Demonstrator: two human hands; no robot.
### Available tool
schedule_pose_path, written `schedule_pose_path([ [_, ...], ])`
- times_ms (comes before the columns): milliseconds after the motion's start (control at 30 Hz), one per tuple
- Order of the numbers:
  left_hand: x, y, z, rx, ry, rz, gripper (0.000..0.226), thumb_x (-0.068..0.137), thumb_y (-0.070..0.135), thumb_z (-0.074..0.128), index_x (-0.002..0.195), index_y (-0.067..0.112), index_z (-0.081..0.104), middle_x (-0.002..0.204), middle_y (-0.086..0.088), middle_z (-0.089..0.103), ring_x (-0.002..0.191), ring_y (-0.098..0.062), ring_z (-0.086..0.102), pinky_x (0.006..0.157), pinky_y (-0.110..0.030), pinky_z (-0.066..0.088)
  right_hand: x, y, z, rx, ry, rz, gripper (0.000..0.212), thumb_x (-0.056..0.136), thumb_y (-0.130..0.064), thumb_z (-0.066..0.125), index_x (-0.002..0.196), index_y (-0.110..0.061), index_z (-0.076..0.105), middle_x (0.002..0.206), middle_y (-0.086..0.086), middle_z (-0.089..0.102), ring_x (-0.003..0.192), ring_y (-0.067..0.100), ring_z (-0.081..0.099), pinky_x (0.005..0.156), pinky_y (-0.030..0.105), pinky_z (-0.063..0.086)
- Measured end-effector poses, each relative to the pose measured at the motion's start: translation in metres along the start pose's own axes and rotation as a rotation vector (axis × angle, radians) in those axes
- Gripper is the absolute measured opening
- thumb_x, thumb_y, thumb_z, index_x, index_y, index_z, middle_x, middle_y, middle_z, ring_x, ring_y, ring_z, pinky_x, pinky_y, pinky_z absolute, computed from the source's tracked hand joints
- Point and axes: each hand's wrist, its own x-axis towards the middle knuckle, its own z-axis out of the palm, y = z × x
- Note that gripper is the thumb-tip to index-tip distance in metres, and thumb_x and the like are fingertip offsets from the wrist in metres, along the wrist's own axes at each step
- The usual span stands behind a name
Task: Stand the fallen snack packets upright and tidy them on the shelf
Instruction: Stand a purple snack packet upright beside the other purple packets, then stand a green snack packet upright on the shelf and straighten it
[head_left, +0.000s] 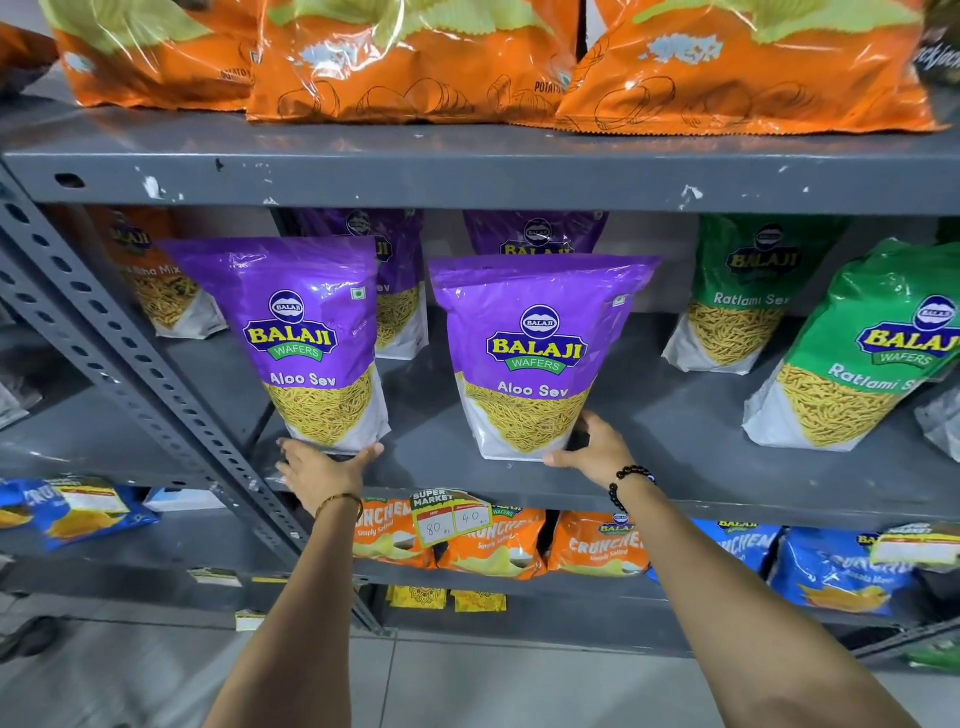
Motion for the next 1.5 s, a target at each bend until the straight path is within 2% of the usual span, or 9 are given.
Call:
schedule_pose_path([
  [200,-0.031,-0.007,0.006,0.117,0.024,0.069,0.123,0.058,0.041,0.085,0.144,-0.009,0.013,0.154,-0.027,0.022,0.144,-0.039,0.017,0.121,-0.047,0.016,-0.018,0.017,0.003,-0.162,0.078,0.013,0.102,0.065,-0.020,0.082,0.146,-0.014,0.020,0.152,0.008,0.032,0.139,0.028,0.031,0.110,0.042,0.034],
  [333,-0.085,-0.002,0.028,0.136,-0.072,0.225,0.103,0.062,0.038,0.084,0.136,-0.011,0.031,0.143,-0.032,0.038,0.136,-0.044,0.030,0.114,-0.054,0.026,-0.038,0.033,-0.006,-0.167,0.115,0.013,0.104,0.067,-0.021,0.080,0.148,-0.016,0.015,0.157,0.009,0.021,0.144,0.025,0.019,0.116,0.040,0.025],
  [533,-0.178,0.023,0.081,0.136,-0.361,0.447,0.077,0.071,0.038,0.077,0.129,0.000,0.046,0.132,-0.023,0.052,0.131,-0.039,0.039,0.112,-0.052,0.030,-0.078,0.066,-0.053,-0.100,0.413,0.063,0.081,0.075,-0.014,0.073,0.143,-0.008,0.029,0.151,0.017,0.031,0.142,0.028,0.027,0.115,0.038,0.026],
  [667,-0.228,0.045,0.120,0.235,-0.520,0.582,0.079,0.078,0.040,0.070,0.139,0.002,0.037,0.147,-0.018,0.042,0.142,-0.029,0.028,0.120,-0.039,0.014,-0.089,0.093,-0.108,0.006,0.586,0.163,0.078,0.079,-0.012,0.069,0.143,0.000,0.026,0.147,0.023,0.035,0.136,0.034,0.036,0.112,0.044,0.029],
  [800,-0.263,0.081,0.167,0.208,-0.649,0.641,0.080,0.076,0.041,0.071,0.138,0.002,0.038,0.145,-0.018,0.044,0.140,-0.028,0.031,0.119,-0.038,0.014,-0.080,0.119,-0.168,0.123,0.659,0.241,0.080,0.080,-0.016,0.069,0.145,-0.005,0.023,0.144,0.020,0.043,0.129,0.033,0.045,0.106,0.043,0.037],
  [1067,-0.303,0.158,0.252,0.183,-0.817,0.553,0.084,0.081,0.040,0.067,0.147,0.009,0.025,0.151,-0.015,0.038,0.141,-0.028,0.030,0.121,-0.044,0.011,-0.034,0.148,-0.269,0.245,0.402,0.175,0.091,0.082,-0.014,0.067,0.149,-0.016,0.006,0.157,0.006,0.021,0.140,0.026,0.028,0.104,0.035,0.033],
  [1200,-0.312,0.180,0.268,0.110,-0.870,0.440,0.084,0.082,0.038,0.067,0.148,0.014,0.021,0.150,-0.012,0.039,0.138,-0.031,0.036,0.119,-0.051,0.018,-0.017,0.153,-0.292,0.319,0.269,0.155,0.097,0.080,-0.011,0.069,0.150,-0.020,0.002,0.158,0.002,0.016,0.143,0.024,0.022,0.110,0.040,0.028],
  [1333,-0.313,0.189,0.273,0.116,-0.899,0.427,0.070,0.080,0.042,0.067,0.139,0.019,0.039,0.132,-0.009,0.058,0.129,-0.031,0.046,0.117,-0.055,0.016,-0.010,0.157,-0.294,0.363,0.181,0.043,0.066,0.076,-0.004,0.071,0.130,-0.022,0.039,0.136,0.003,0.049,0.127,0.022,0.045,0.104,0.035,0.036],
  [1500,-0.309,0.186,0.263,0.007,-0.891,0.382,0.060,0.077,0.041,0.071,0.130,0.022,0.050,0.127,-0.006,0.062,0.121,-0.030,0.051,0.112,-0.051,0.030,-0.011,0.151,-0.281,0.312,0.123,-0.023,0.049,0.078,-0.010,0.071,0.119,-0.021,0.046,0.112,-0.004,0.055,0.099,0.008,0.050,0.091,0.028,0.037],
])
